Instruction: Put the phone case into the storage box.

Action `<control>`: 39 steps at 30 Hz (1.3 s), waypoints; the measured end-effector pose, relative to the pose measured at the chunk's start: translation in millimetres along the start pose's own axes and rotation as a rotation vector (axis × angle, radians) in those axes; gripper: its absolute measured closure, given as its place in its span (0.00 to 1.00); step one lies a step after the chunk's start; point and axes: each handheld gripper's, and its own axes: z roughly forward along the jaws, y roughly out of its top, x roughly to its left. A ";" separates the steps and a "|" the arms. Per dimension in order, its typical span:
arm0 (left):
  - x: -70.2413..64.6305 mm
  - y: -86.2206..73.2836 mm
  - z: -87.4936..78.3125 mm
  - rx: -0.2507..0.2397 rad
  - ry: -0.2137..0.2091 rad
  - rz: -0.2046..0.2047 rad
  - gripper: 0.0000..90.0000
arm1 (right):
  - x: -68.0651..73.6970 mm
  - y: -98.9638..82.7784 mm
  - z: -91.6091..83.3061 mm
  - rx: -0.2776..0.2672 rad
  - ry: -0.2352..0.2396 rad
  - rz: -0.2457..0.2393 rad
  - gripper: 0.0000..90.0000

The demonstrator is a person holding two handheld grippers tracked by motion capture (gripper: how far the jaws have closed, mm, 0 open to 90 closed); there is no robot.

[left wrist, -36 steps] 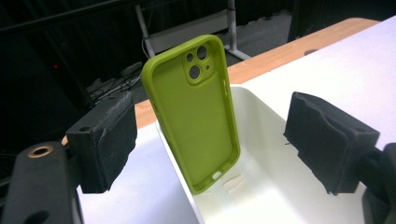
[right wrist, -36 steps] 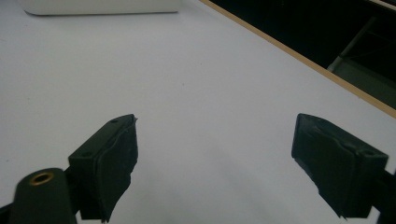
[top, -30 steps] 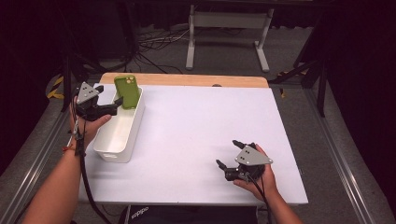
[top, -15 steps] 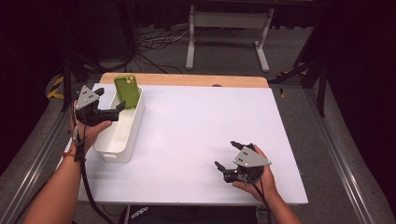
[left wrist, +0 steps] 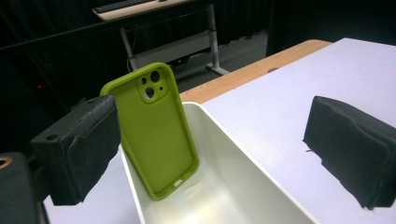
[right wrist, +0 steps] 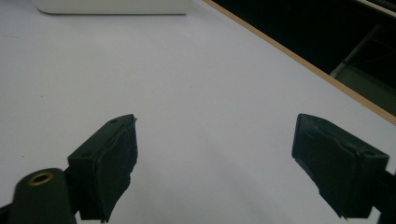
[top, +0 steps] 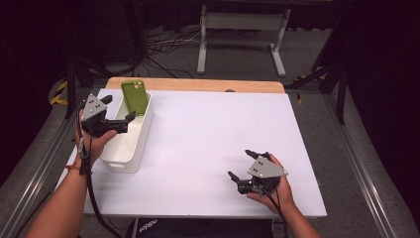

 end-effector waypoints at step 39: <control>-50.6 13.0 -33.2 -0.099 -0.138 0.066 0.05 | 2.0 3.1 -2.2 -0.013 -0.001 -0.007 0.17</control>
